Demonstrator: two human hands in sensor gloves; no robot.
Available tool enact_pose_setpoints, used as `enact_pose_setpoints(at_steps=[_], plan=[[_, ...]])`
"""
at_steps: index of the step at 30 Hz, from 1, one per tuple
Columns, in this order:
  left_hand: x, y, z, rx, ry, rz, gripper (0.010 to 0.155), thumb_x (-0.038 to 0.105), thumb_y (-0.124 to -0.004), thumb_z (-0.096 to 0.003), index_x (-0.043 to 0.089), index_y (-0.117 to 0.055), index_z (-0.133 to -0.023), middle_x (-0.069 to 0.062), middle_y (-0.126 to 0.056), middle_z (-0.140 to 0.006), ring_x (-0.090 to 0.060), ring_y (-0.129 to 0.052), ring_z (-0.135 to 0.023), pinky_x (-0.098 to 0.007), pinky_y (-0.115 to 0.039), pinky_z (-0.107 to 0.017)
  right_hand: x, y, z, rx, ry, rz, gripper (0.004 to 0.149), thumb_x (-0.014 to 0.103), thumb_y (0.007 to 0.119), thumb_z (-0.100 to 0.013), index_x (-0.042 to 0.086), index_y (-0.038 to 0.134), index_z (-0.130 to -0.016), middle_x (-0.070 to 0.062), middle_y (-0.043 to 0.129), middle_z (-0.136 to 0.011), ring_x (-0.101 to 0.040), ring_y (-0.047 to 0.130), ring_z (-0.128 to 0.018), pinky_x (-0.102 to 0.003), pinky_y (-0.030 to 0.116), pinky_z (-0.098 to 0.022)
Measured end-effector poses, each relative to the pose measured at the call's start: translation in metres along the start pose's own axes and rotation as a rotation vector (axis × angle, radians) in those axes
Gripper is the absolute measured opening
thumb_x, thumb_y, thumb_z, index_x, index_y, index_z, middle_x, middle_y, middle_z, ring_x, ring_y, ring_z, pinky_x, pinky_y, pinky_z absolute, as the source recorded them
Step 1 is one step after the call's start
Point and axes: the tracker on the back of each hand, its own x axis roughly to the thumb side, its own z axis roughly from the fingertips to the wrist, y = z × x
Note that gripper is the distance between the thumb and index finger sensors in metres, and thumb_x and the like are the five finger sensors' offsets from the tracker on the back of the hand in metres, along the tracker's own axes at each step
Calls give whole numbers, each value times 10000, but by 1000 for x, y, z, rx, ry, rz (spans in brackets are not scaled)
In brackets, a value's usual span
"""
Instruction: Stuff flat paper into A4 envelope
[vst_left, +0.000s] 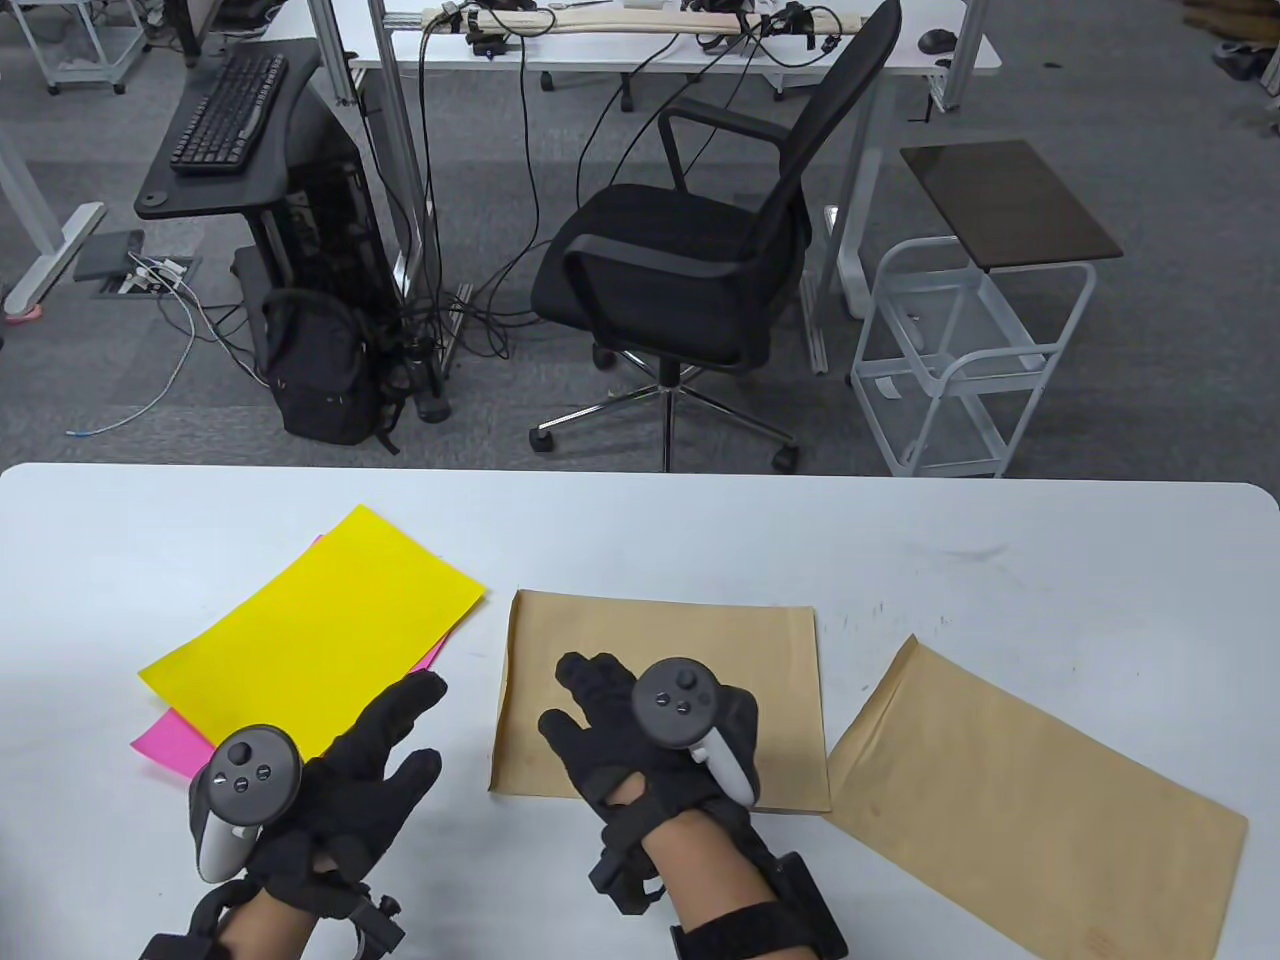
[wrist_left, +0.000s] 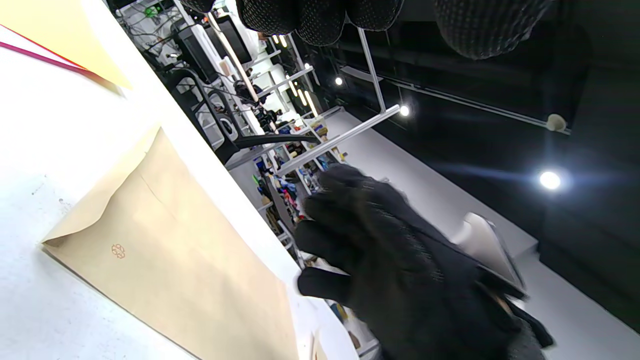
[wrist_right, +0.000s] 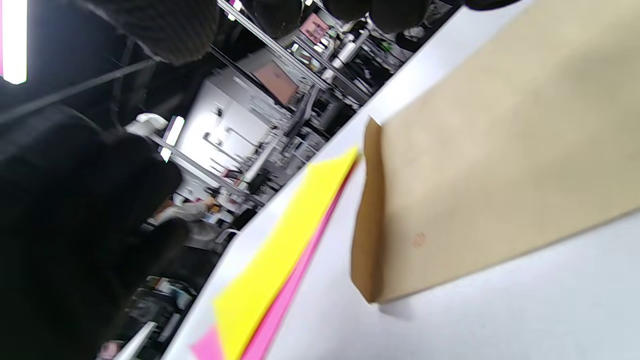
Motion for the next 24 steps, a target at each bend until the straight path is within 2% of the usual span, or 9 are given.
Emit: enact_pose_setpoints(at_steps=[7,11,18,24], plan=[[1,-5,1,-15,2,-27,789,598,-723,-434,311,-463,-1121,3,-500,-1200,-319,-556,-1170,-542,-493,-873,-8,-45,49,-68,-105,44,668,565,710,-508,353,443,-1082,-26,321,-1105,-386,420,-1039,-655,460,-688],[0,-8,1,-28,15,-33,792,598,-724,-434,305,-462,-1122,-3,-494,-1201,-328,-554,-1169,-549,-490,-872,-20,-58,69,-115,-150,-2,672,571,710,-509,355,439,-1085,-21,312,-1109,-381,398,-1048,-662,440,-692],[-12,-4,1,0,82,-114,792,600,-720,-436,289,-474,-1121,-24,-478,-1202,-370,-559,-1154,-592,-502,-853,-38,-63,79,-154,-167,-51,673,576,711,-509,351,444,-1084,-13,300,-1110,-373,355,-1055,-667,407,-695],[-36,27,5,172,263,-185,761,570,-725,-454,251,-512,-1111,-51,-506,-1184,-396,-583,-1125,-626,-524,-822,-50,-67,80,-134,-150,-51,670,576,712,-508,342,457,-1081,-17,305,-1110,-377,359,-1052,-668,408,-693]])
